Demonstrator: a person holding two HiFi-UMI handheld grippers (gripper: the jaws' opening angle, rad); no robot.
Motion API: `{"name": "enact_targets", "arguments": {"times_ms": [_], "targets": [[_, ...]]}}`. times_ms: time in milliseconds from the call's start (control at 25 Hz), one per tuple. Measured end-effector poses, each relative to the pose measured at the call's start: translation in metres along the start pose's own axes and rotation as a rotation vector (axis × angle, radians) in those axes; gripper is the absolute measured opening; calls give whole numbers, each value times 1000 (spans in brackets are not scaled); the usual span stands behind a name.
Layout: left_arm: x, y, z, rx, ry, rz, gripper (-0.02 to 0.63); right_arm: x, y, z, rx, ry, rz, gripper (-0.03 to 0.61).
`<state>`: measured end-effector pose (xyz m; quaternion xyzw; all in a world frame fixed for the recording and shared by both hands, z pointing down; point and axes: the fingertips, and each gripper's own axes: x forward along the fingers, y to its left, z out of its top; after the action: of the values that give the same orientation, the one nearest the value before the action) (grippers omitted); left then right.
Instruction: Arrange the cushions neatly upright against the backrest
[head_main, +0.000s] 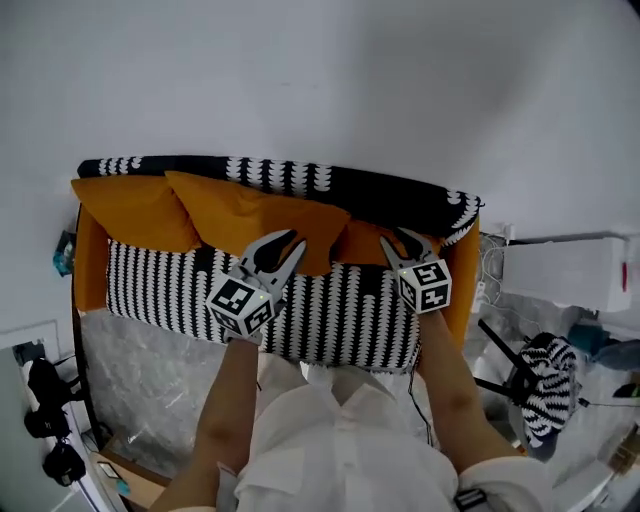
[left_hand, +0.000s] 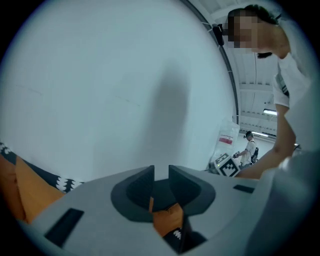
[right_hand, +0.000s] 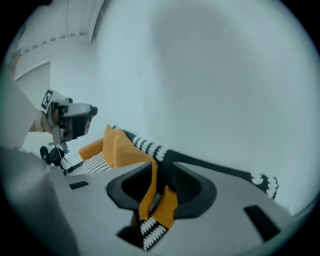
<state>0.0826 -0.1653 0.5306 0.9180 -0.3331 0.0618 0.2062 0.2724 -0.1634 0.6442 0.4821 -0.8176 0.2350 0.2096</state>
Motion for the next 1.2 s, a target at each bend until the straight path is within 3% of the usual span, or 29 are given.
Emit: {"name": "enact_targets", "arguments": {"times_ms": [160,400,760,920,1200], "targets": [[-43,9,37,33,-62,78,97,-34,35,73,-45,-174,37,78],[-100,4,78,85,-155,145,69,-76,78,137,-119,-308,101,17],[-155,1,120,121,-308,278,25,-128,87,182,-89,-428,92,8],[-165,0,134,143,-332,284,25,-143,89,191,-64,-464,87,8],[-169,-7,144,160,-349,276,25,-151,100,210,-114,-499,97,8]]}}
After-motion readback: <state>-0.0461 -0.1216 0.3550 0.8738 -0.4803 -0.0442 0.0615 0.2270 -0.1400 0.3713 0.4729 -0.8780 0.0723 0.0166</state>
